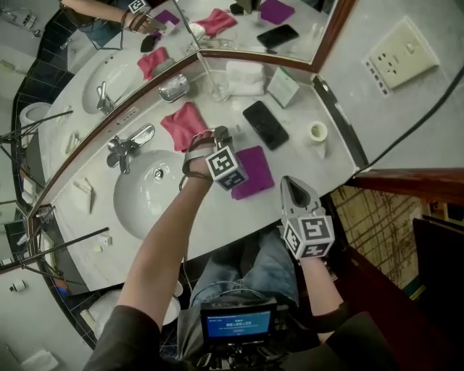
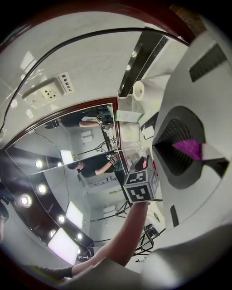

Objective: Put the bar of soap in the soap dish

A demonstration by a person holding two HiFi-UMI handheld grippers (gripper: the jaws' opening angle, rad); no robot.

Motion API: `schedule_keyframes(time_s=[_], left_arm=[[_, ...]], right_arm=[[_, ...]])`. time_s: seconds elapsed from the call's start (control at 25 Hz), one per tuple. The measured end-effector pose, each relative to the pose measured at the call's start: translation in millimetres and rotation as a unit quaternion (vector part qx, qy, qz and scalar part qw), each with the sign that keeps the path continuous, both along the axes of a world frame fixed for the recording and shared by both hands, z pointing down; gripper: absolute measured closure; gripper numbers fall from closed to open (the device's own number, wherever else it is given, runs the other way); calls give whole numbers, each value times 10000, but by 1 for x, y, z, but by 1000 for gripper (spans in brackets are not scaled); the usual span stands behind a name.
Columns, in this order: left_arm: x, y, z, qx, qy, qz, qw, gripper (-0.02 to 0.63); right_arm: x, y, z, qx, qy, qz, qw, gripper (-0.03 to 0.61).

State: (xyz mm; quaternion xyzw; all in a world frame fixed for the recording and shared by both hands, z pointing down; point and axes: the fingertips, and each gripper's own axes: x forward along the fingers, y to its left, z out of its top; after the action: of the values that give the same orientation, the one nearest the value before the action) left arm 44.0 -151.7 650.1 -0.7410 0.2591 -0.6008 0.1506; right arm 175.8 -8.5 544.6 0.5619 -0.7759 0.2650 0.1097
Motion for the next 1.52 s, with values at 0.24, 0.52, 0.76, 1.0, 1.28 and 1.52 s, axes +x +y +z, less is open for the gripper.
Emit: schedule_keyframes(time_s=[0.24,0.52,0.76,1.0,1.28,1.52], left_arm=[[-1,-10,32,35,-234,17,9997,522],[1,-7,45,-190,-193,-36,9996,520],[-1,-6,54,-227,-157,-179,9995,440],[-2,-6,47,-241,-39,-158,9996,428],[-4,-2,1,-81,247,-134,9996,428],[-12,7,-92,502,1492,-520,9862,535]], right_arm=[[11,-1,5,-39,11,137,9999,561],[15,2,9,-109,46,226,9997,561],[11,5,7,-137,43,233,9996,560],[6,4,9,-110,43,216,9997,561],[-2,1,1,-86,153,136,9998,560],[-11,2,-18,-1,375,36,9993,560]])
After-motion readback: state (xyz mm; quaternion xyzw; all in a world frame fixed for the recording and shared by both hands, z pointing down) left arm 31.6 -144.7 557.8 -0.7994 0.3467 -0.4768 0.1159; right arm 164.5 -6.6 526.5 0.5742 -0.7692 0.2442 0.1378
